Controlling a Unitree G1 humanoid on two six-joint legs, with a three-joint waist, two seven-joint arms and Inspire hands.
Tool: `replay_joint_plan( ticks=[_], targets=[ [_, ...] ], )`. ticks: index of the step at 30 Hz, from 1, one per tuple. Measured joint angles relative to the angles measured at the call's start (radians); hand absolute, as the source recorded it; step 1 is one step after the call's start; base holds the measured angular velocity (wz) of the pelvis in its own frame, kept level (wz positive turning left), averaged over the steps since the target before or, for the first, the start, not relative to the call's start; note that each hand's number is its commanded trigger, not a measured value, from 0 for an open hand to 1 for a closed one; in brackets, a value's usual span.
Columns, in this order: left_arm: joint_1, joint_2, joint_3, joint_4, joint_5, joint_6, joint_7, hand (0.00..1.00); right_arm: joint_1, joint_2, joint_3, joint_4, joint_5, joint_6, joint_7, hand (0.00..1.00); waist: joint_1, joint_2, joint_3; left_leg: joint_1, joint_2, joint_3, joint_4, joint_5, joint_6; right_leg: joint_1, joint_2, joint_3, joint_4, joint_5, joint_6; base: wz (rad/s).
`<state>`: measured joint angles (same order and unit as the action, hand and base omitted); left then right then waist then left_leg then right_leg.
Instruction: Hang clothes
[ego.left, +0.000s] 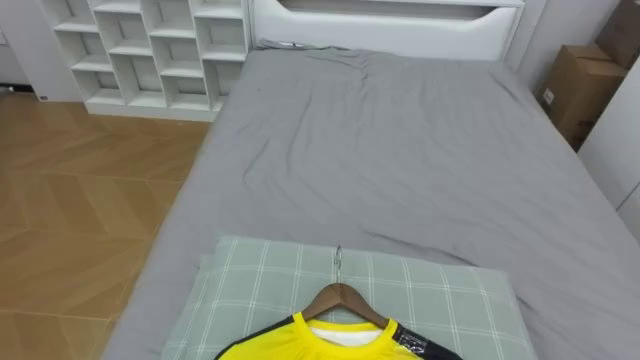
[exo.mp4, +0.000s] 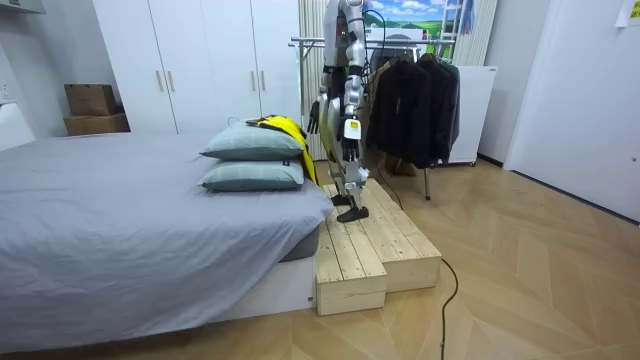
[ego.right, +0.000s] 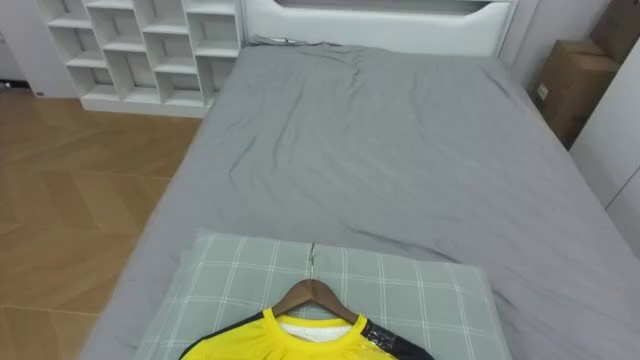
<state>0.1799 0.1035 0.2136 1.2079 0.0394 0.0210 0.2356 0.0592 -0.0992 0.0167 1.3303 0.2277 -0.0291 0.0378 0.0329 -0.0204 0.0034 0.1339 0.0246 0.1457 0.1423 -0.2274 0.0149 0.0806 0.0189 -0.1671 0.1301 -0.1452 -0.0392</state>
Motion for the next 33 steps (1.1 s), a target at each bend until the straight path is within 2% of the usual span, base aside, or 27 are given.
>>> replay_joint_plan(
  ticks=[4,26,33],
  targets=[
    [-0.001,-0.001,0.000,0.000,0.012,0.003,0.016,0.00,-0.001,0.000,-0.002,0.001,0.000,0.000,0.000,0.00,-0.001,0.001,0.0022,-0.002,0.000,-0.001,-0.012,0.000,0.000,0.000,0.002,0.000,-0.013,-0.001,0.001,0.00],
    [-0.012,-0.002,0.003,0.000,0.012,0.002,0.060,0.00,-0.002,0.000,-0.010,0.008,0.000,-0.003,0.000,0.00,-0.001,0.007,0.0013,0.000,0.000,-0.005,-0.013,-0.001,0.000,0.000,0.003,0.000,-0.010,-0.001,0.001,0.00],
    [-0.009,-0.002,0.020,0.001,0.012,0.003,0.066,0.00,-0.004,-0.001,-0.010,0.008,0.000,0.009,0.001,0.00,0.000,0.004,0.0016,-0.003,-0.001,-0.007,-0.012,-0.001,0.000,-0.003,0.002,0.000,-0.010,-0.001,0.001,0.00]
  ],
)
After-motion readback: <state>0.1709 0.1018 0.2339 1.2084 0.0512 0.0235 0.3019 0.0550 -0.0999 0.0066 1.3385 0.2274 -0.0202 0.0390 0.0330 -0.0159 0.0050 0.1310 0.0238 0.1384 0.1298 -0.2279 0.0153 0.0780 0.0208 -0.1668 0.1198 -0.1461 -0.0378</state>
